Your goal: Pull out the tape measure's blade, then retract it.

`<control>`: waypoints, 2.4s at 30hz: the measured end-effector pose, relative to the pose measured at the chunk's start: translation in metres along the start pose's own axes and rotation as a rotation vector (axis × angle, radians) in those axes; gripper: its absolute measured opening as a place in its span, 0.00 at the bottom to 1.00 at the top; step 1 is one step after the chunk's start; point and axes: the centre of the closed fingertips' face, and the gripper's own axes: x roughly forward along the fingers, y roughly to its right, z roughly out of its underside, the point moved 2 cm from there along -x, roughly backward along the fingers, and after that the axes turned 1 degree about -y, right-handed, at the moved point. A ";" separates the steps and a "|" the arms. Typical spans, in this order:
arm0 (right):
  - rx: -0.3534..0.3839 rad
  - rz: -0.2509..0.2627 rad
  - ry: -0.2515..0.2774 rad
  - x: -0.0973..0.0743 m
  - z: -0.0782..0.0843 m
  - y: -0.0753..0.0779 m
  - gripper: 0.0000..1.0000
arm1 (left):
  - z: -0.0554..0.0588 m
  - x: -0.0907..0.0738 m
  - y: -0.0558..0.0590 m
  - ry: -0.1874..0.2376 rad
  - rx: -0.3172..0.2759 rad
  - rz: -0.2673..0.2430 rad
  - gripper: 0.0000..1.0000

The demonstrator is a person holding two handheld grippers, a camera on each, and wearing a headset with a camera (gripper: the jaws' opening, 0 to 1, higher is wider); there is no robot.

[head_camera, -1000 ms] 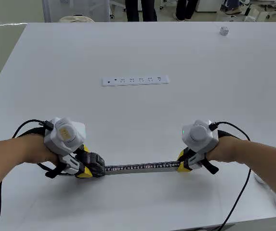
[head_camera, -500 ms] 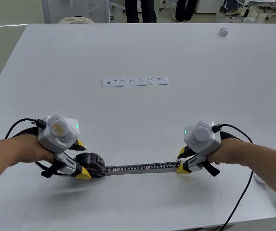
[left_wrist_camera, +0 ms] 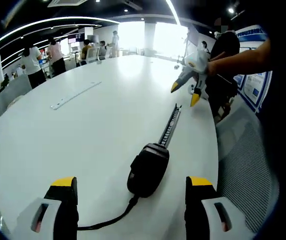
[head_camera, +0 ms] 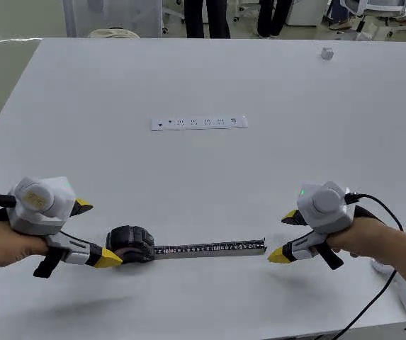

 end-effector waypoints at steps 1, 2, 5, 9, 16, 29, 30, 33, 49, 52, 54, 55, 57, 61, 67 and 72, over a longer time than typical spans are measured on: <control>0.037 0.001 0.009 -0.004 0.002 -0.003 0.66 | 0.001 -0.004 0.000 0.031 -0.026 -0.011 0.86; 0.043 0.013 0.019 -0.007 0.003 -0.003 0.68 | 0.002 -0.007 0.000 0.045 -0.055 -0.017 0.86; 0.056 0.063 0.052 -0.014 0.012 -0.004 0.77 | 0.013 -0.015 0.000 0.074 -0.129 -0.061 0.89; 0.094 0.106 0.078 -0.022 0.023 -0.007 0.85 | 0.022 -0.025 0.004 0.131 -0.224 -0.093 0.97; 0.160 0.179 0.135 -0.040 0.038 -0.010 0.98 | 0.031 -0.045 0.010 0.188 -0.256 -0.130 1.00; 0.222 0.220 0.172 -0.058 0.059 -0.041 1.00 | 0.062 -0.067 0.020 0.280 -0.297 -0.176 1.00; 0.228 0.217 0.176 -0.059 0.060 -0.043 1.00 | 0.067 -0.068 0.021 0.263 -0.302 -0.182 1.00; 0.232 0.225 0.184 -0.064 0.062 -0.042 1.00 | 0.078 -0.073 0.024 0.235 -0.292 -0.222 1.00; 0.252 0.249 0.214 -0.070 0.064 -0.047 1.00 | 0.093 -0.084 0.023 0.214 -0.349 -0.242 1.00; 0.269 0.247 0.217 -0.070 0.068 -0.050 1.00 | 0.095 -0.085 0.019 0.210 -0.354 -0.247 1.00; 0.260 0.242 0.232 -0.069 0.069 -0.054 1.00 | 0.096 -0.086 0.019 0.211 -0.369 -0.249 1.00; 0.259 0.240 0.232 -0.068 0.070 -0.056 1.00 | 0.097 -0.086 0.019 0.210 -0.372 -0.249 1.00; 0.265 0.236 0.216 -0.067 0.074 -0.059 1.00 | 0.097 -0.085 0.020 0.206 -0.368 -0.247 1.00; 0.278 0.249 0.219 -0.070 0.077 -0.057 1.00 | 0.096 -0.084 0.023 0.204 -0.365 -0.233 1.00; 0.280 0.258 0.213 -0.074 0.080 -0.055 1.00 | 0.096 -0.083 0.023 0.204 -0.366 -0.236 1.00; 0.282 0.263 0.214 -0.078 0.080 -0.053 1.00 | 0.094 -0.083 0.024 0.204 -0.365 -0.236 1.00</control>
